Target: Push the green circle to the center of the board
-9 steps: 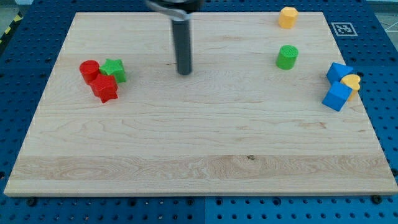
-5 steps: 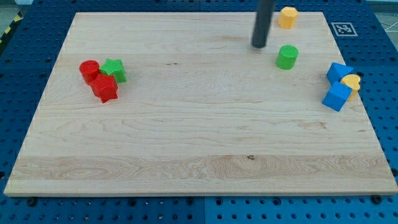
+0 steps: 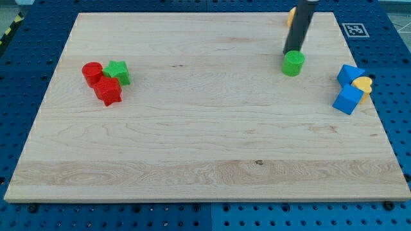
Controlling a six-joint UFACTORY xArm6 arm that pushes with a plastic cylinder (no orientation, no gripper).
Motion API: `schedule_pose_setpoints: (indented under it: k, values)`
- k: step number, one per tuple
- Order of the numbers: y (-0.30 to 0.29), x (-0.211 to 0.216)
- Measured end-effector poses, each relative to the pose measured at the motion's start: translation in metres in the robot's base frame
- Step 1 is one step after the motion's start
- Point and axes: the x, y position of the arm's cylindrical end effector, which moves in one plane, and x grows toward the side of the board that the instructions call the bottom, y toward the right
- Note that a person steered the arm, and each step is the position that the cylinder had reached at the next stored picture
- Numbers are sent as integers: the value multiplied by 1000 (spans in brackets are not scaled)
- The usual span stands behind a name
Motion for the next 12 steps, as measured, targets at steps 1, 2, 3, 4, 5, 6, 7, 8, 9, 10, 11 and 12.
schedule_pose_setpoints:
  k: [1,2,3,4,5,6,7,8,9,10,11,12]
  values:
    - [-18,0]
    - [16,-3]
    - [67,-3]
    - [75,6]
    - [39,24]
    - [-19,36]
    - [-58,43]
    - [-47,44]
    - [-26,47]
    - [-33,53]
    - [-91,53]
    - [-155,57]
